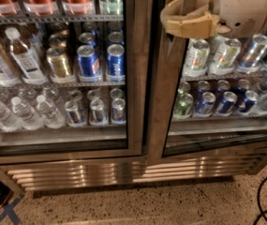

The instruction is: Open right fridge door

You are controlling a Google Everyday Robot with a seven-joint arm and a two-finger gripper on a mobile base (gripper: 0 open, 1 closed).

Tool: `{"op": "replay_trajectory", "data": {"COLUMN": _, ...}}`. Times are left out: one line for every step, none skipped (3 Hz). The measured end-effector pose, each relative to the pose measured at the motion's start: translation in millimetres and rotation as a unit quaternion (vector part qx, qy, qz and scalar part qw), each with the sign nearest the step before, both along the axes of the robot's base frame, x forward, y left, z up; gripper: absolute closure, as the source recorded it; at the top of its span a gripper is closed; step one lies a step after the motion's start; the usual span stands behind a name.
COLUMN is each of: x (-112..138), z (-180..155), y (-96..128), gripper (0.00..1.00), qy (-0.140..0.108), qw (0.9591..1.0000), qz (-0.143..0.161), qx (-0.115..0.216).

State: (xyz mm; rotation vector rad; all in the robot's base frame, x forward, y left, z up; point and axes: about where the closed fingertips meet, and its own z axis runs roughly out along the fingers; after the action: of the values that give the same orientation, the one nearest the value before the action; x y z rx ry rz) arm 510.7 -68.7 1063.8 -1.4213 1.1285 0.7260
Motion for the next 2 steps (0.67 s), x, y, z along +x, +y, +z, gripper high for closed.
{"op": "replay_trajectory", "data": {"x": -16.2, "z": -0.5, "y": -4.6, "gripper": 1.0, "qy": 0.006, "qw": 0.9999, "qz": -0.015, "qx": -0.003}}
{"op": "replay_trajectory", "data": {"x": -20.7, "z": 2.6, "y": -6.3, "gripper": 1.0, "qy": 0.007, "qw": 0.9998, "qz": -0.015, "qx": -0.006}}
